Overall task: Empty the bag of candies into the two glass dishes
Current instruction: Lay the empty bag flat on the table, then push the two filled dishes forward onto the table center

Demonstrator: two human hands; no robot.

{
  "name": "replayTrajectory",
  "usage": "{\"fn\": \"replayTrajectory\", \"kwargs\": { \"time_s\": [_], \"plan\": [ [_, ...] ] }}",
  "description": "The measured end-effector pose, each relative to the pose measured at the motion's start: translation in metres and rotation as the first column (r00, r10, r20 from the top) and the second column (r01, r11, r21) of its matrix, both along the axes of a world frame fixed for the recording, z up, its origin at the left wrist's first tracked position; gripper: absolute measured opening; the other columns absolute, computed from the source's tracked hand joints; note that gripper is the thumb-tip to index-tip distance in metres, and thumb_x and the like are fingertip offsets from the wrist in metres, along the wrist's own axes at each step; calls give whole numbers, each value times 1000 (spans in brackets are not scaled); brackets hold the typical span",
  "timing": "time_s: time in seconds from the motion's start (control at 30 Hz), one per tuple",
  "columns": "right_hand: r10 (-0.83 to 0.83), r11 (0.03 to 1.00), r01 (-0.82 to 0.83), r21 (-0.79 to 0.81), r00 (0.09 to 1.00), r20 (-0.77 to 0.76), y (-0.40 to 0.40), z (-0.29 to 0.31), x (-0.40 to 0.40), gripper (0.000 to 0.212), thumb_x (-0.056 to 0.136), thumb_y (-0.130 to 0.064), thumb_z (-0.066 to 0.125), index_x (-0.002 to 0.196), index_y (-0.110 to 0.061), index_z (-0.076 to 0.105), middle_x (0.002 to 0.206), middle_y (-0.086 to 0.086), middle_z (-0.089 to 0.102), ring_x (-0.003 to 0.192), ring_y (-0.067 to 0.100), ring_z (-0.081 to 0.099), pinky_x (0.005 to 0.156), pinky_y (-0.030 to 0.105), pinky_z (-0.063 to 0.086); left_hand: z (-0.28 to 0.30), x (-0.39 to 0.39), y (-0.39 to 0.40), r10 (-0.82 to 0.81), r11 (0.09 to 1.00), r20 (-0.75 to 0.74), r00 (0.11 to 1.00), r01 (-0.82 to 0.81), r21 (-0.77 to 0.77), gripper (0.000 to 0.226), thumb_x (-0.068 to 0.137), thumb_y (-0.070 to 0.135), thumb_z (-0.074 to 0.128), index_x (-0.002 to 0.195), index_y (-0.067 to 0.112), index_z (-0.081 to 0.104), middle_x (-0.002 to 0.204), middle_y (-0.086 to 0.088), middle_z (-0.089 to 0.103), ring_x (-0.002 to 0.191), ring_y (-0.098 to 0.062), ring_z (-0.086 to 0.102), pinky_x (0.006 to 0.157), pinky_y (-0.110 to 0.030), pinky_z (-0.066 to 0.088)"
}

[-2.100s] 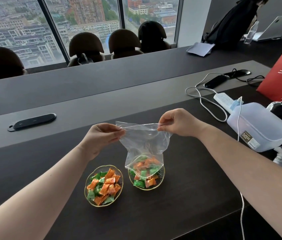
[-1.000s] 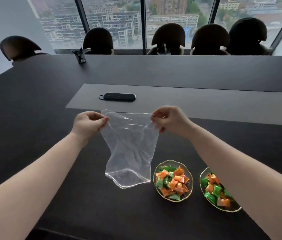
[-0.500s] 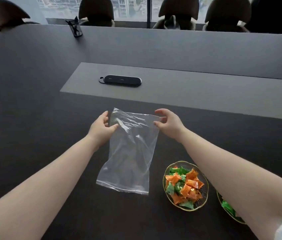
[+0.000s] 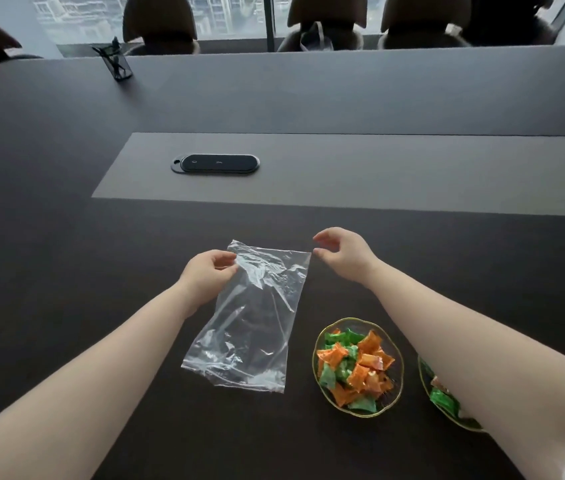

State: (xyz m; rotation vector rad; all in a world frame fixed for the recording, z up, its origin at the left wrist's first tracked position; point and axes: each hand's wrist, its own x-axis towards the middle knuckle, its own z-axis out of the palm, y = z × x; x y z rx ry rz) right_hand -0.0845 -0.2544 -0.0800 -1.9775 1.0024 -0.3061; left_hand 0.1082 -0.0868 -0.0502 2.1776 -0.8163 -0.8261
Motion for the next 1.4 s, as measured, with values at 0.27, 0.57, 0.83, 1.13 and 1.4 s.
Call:
{"fn": "replayTrajectory", "kwargs": {
  "time_s": [0.27,0.57,0.83,1.13,1.4],
  "plan": [
    [-129,991,135,27,979,-155,-6,-12,-116,20,86,-21,63,104,-15,66,102,4,70,96,19,64,87,29,49,-17,-64,-12,-174,976,-58,983,180,123,28,84,13,62,110,4,66,110,-13,70,93,-17,62,82,-23,44],
    [-284,939,331,99,903,-323,-4,-45,-240,24,86,-19,63,109,-16,64,109,6,67,103,21,62,91,36,50,-59,-124,-26,-354,869,-82,932,360,340,33,87,18,56,118,13,61,117,-10,68,93,-18,60,87,-28,48],
    [-311,927,366,84,873,-375,-1,-60,-293,26,87,-17,60,113,-16,63,115,7,67,106,22,61,92,36,50,-89,-149,-25,-318,856,-43,947,307,416,31,82,14,59,112,9,66,109,-10,70,99,-25,66,90,-39,54],
    [-247,858,419,297,844,-477,-10,-64,-300,16,92,-7,53,103,-14,62,104,10,60,92,27,65,67,40,62,-98,-151,-32,-162,882,-80,983,181,434,21,85,0,47,86,11,64,89,-13,64,83,-32,67,64,-41,61],
    [-408,725,527,443,847,-340,-43,-61,-300,11,90,-6,56,98,-11,62,101,13,63,92,27,67,70,42,62,-88,-148,-58,38,932,-171,985,27,362,25,86,-3,46,74,12,62,81,-15,63,77,-31,66,53,-34,59]
  ]
}}
